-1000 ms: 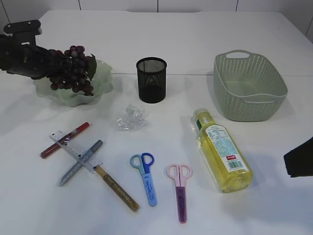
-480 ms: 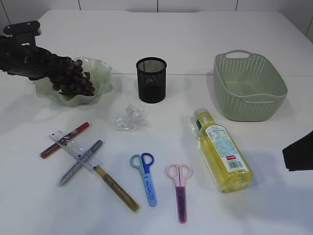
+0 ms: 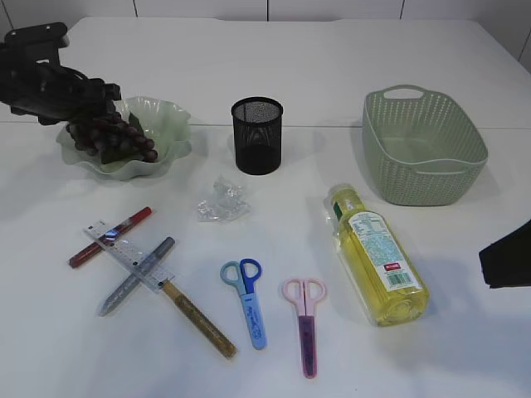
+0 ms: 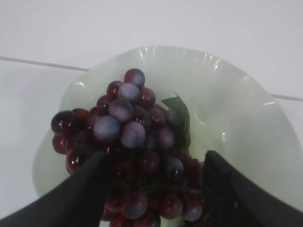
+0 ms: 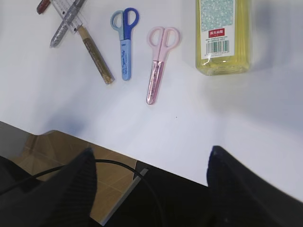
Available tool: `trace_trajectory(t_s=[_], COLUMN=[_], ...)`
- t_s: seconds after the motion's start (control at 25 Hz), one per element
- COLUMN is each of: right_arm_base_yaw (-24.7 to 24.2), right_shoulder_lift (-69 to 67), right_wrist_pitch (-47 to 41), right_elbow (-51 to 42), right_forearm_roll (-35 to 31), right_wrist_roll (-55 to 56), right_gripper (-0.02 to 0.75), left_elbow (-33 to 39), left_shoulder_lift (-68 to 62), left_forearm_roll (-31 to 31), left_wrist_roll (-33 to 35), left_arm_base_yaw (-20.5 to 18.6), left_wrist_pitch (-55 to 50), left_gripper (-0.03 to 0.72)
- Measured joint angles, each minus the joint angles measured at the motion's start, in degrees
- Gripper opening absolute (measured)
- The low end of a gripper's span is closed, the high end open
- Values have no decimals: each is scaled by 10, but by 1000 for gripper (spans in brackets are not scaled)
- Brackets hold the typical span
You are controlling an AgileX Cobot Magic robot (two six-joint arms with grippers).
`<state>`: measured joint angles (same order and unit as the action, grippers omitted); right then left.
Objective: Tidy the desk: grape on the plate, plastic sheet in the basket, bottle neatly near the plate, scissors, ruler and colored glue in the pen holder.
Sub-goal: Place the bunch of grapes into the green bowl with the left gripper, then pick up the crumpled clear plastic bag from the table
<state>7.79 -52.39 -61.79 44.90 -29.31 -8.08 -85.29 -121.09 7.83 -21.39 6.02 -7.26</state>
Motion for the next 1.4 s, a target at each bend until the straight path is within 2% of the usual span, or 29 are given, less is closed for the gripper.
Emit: trace_trajectory(t_s=[0.24,0.4,0.6,0.72,0.88,1.04,1.2,1.4], right_arm_base_yaw=[0,0,0,0,0,0,0,0], right_shoulder_lift=[0,0,0,-2,-20,-56,-83,-111], right_wrist_pitch=[9,12,13,13,9,-1,0,7], right_elbow=[0,0,0,0,0,0,0,19], right_forearm_roll=[2,2,2,2,2,-7,-64,-130], right_wrist_roll=[-1,-2,-3,-3,-5,-11,-45,-108], right_gripper=[563,563,563,563,563,563,561,494], left_elbow=[-90,-154,-244,-282,-294,-294,-294,-294], left_shoulder_lift=[0,12,43,45,45,46,56,76], left_forearm_roll=[0,-3,-8,-32,-73,-98,-130,-141], left_wrist_roll=[0,0,0,28,101,157,178,182], left_arm_base_yaw=[0,1,3,3,3,5,5,5], left_wrist_pitch=[-108,-224,-385,-502,-615,-637,-639,-639], left_gripper=[471,465,424,405,387,382,373,371])
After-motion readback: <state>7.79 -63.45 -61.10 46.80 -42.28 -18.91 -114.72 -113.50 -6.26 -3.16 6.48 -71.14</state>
